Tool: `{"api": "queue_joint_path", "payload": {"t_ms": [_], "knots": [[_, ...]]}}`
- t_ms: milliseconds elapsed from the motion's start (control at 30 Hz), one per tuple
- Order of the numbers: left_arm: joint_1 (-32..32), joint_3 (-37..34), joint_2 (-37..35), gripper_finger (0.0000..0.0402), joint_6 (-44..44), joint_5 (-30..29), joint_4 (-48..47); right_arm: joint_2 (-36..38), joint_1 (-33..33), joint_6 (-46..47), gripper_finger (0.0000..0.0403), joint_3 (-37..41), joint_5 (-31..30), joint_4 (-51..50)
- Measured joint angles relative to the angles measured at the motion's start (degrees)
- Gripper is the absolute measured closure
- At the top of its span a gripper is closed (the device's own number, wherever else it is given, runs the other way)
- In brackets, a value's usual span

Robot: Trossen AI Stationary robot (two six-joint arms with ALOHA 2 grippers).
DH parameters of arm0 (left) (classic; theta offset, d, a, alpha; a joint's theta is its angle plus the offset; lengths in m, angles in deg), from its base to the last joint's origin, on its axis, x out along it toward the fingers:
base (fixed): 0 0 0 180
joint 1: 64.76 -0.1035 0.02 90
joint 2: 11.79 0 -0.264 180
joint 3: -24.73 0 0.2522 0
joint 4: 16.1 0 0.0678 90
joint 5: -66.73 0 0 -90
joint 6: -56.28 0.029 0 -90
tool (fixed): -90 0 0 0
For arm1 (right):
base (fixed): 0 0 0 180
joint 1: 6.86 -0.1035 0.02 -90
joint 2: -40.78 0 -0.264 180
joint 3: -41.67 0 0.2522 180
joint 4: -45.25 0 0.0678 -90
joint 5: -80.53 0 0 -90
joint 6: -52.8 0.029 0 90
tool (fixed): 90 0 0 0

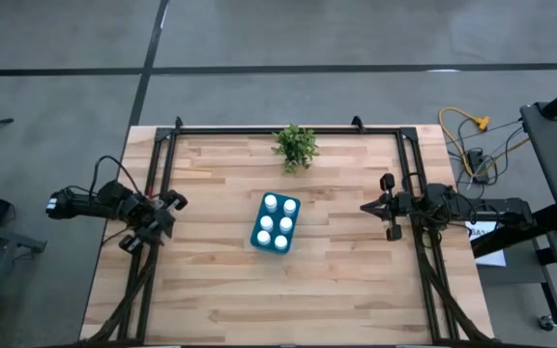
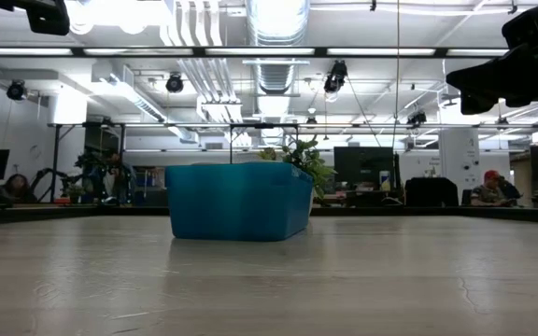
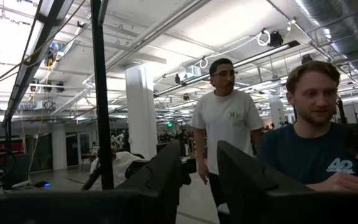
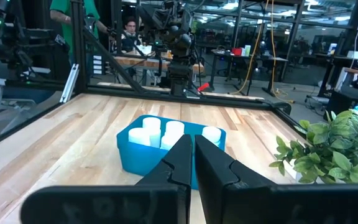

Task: Pick and place pill bottles into a basket
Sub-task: Return to Home Position

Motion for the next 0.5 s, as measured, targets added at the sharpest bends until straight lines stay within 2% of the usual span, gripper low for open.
{"api": "queue_joint_path", "payload": {"t_ms": [500], "knots": [[0.00, 0.02, 0.00, 0.0225, -0.09, -0.04, -0.02, -0.01, 0.00, 0.07, 0.0394, 0.00, -0.01, 0.00]]}}
